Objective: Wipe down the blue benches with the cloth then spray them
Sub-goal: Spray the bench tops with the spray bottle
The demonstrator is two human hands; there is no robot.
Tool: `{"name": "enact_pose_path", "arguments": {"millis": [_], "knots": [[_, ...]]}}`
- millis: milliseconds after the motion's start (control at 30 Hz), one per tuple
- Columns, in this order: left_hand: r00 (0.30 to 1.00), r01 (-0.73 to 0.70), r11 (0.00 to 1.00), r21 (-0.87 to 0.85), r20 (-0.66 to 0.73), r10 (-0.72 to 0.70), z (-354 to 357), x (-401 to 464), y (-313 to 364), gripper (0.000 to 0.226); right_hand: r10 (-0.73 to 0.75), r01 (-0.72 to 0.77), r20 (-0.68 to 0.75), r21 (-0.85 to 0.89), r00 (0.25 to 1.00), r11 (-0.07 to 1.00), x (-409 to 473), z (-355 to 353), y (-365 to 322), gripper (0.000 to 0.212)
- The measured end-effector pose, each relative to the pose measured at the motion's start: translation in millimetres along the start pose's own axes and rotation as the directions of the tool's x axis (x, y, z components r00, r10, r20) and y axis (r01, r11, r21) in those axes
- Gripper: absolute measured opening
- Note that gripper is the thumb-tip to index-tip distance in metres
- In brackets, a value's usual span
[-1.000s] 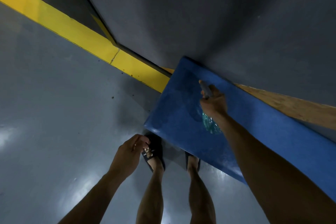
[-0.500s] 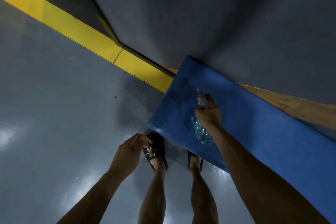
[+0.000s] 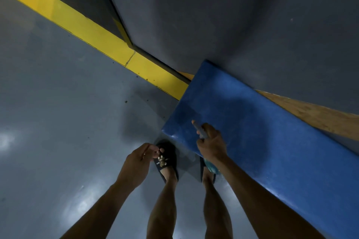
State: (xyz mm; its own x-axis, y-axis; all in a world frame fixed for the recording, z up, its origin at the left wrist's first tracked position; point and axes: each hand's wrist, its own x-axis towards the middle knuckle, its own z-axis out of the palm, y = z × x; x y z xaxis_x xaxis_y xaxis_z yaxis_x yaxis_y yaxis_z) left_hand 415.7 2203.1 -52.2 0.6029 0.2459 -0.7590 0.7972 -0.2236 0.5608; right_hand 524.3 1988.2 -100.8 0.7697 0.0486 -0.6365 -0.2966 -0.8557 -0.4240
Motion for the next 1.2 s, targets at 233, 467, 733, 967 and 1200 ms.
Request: {"name": "enact_pose_path", "arguments": {"millis": [233, 467, 733, 967, 1200], "knots": [[1.0, -0.009, 1.0, 0.003, -0.008, 0.009, -6.1, -10.0, -10.7, 0.031, -0.102, 0.122, 0.146, -0.132, 0.984, 0.984, -37.5, 25.5, 2.6, 0.033], [1.0, -0.016, 1.0, 0.008, -0.01, 0.016, -3.4, -18.9, -14.7, 0.032, -0.1, 0.104, 0.063, -0.066, 0.993, 0.992, -61.0, 25.2, 17.6, 0.036], [0.997, -0.074, 0.997, 0.018, -0.008, 0.074, 18.1, -36.4, 0.1, 0.03, -0.026, 0.049, -0.11, 0.216, 0.994, 0.975, -62.7, -24.6, 61.9, 0.045], [0.973, -0.232, 0.969, -0.085, -0.04, 0.229, 60.6, -76.3, 38.8, 0.027, 0.103, 0.006, -0.249, 0.403, 0.963, 0.915, -108.3, -83.6, 119.1, 0.027], [0.879, -0.477, 0.877, 0.055, 0.064, 0.473, 114.8, -161.9, 130.2, 0.024, 0.036, 0.159, -0.355, 0.506, 0.934, 0.848, -219.0, -171.6, 174.8, 0.031]]}}
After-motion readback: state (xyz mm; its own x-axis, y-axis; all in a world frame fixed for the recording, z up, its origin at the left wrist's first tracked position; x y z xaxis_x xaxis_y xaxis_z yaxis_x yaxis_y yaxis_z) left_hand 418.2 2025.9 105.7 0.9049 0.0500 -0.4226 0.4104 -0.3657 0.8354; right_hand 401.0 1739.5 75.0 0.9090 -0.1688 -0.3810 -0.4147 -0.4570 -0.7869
